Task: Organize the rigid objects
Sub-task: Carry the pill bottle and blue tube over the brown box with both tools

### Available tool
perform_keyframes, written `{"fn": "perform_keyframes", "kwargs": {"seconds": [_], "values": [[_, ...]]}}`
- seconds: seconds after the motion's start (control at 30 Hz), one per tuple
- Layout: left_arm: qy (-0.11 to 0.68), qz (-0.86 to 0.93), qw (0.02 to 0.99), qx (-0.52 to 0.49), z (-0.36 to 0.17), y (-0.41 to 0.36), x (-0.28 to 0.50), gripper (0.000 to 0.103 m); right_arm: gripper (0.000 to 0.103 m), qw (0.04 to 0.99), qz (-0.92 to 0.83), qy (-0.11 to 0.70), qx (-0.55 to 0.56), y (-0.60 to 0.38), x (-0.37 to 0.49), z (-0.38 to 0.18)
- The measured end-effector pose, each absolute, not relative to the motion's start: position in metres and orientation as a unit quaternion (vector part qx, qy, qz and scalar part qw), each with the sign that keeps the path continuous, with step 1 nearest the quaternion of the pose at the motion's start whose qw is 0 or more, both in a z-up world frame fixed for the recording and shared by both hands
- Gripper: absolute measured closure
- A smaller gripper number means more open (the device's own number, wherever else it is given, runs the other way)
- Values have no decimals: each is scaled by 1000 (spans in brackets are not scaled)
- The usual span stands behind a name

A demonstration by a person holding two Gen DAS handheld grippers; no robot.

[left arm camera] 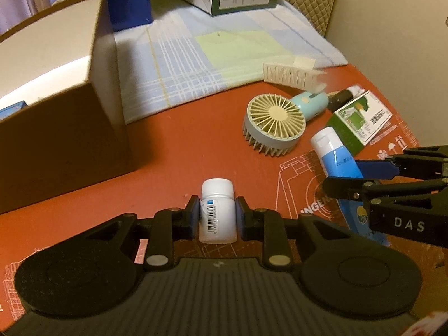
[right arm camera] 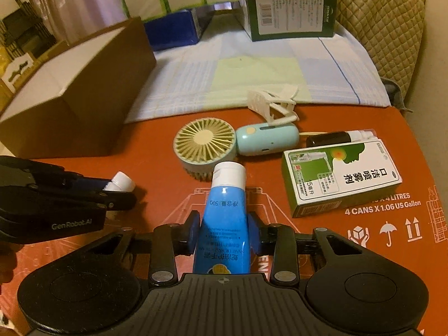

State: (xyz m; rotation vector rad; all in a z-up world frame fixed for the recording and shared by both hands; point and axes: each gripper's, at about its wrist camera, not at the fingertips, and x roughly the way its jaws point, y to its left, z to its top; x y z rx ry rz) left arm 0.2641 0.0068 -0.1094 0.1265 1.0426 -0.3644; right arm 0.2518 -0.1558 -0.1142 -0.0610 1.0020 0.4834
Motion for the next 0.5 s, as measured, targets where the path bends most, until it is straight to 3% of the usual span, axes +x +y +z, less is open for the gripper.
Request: {"fn": "perform_keyframes", "kwargs": {"seconds": [0.5], "values": [[446, -142, 884, 21, -50, 64, 227, 81, 70, 850, 294, 438, -7, -130, 226, -64]]}}
